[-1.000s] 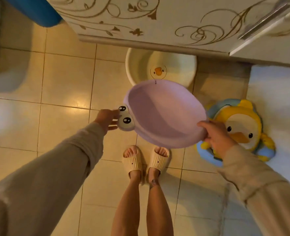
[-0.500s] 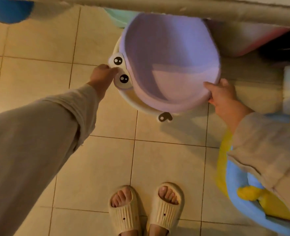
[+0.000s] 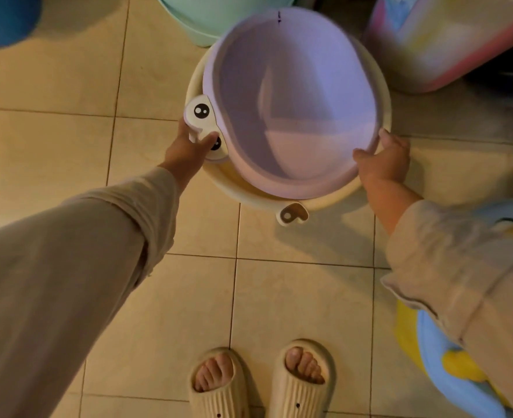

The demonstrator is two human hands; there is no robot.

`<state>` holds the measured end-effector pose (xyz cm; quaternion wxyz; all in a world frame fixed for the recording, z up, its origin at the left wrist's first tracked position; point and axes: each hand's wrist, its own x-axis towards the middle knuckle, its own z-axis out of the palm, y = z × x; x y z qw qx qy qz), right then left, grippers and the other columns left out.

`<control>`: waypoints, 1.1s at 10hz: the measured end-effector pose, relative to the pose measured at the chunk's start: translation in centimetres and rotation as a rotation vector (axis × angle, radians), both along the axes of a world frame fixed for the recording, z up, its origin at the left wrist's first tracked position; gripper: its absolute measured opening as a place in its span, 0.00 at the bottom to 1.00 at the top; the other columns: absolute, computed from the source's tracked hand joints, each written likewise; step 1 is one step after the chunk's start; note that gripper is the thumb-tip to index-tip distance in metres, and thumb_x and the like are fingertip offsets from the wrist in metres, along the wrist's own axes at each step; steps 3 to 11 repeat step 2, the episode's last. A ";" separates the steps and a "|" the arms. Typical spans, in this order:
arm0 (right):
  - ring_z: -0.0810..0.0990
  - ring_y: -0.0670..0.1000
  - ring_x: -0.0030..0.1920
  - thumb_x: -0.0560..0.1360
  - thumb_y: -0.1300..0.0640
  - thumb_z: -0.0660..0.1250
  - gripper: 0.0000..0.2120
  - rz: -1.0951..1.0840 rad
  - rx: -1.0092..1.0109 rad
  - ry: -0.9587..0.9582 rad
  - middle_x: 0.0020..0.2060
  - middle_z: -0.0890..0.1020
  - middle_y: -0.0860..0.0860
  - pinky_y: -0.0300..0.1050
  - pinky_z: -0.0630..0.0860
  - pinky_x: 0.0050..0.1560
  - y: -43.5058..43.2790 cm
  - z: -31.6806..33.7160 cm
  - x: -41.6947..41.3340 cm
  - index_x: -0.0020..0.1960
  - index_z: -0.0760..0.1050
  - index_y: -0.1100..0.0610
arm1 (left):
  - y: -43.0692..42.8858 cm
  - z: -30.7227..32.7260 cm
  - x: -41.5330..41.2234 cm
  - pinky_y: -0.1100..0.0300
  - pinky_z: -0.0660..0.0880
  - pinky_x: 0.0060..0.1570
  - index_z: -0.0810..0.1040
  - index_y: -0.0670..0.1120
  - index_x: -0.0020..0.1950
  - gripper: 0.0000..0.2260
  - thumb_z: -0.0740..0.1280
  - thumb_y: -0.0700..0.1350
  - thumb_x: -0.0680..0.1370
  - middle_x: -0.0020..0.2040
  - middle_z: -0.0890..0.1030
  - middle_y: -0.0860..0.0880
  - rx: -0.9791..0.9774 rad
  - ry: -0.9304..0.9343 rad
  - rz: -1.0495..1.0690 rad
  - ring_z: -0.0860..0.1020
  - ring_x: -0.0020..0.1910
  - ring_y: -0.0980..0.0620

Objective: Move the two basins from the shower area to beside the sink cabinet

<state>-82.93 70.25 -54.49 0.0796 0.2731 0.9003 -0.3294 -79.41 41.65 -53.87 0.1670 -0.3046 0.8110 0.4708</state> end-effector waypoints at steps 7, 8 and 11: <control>0.77 0.45 0.54 0.71 0.58 0.70 0.24 -0.044 -0.228 0.180 0.63 0.79 0.52 0.35 0.72 0.53 1.7 4.4 4.4 0.67 0.73 0.56 | 0.5 0.2 3.5 0.52 0.73 0.55 0.71 0.39 0.65 0.22 0.63 0.52 0.77 0.61 0.78 0.38 -0.144 -0.143 -0.044 0.77 0.60 0.38; 0.77 0.45 0.54 0.71 0.58 0.70 0.24 -0.044 -0.228 0.180 0.63 0.79 0.52 0.35 0.72 0.53 1.7 4.4 4.4 0.67 0.73 0.56 | 0.5 0.2 3.5 0.52 0.73 0.55 0.71 0.39 0.65 0.22 0.63 0.52 0.77 0.61 0.78 0.38 -0.144 -0.143 -0.044 0.77 0.60 0.38; 0.77 0.45 0.54 0.71 0.58 0.70 0.24 -0.044 -0.228 0.180 0.63 0.79 0.52 0.35 0.72 0.53 1.7 4.4 4.4 0.67 0.73 0.56 | 0.5 0.2 3.5 0.52 0.73 0.55 0.71 0.39 0.65 0.22 0.63 0.52 0.77 0.61 0.78 0.38 -0.144 -0.143 -0.044 0.77 0.60 0.38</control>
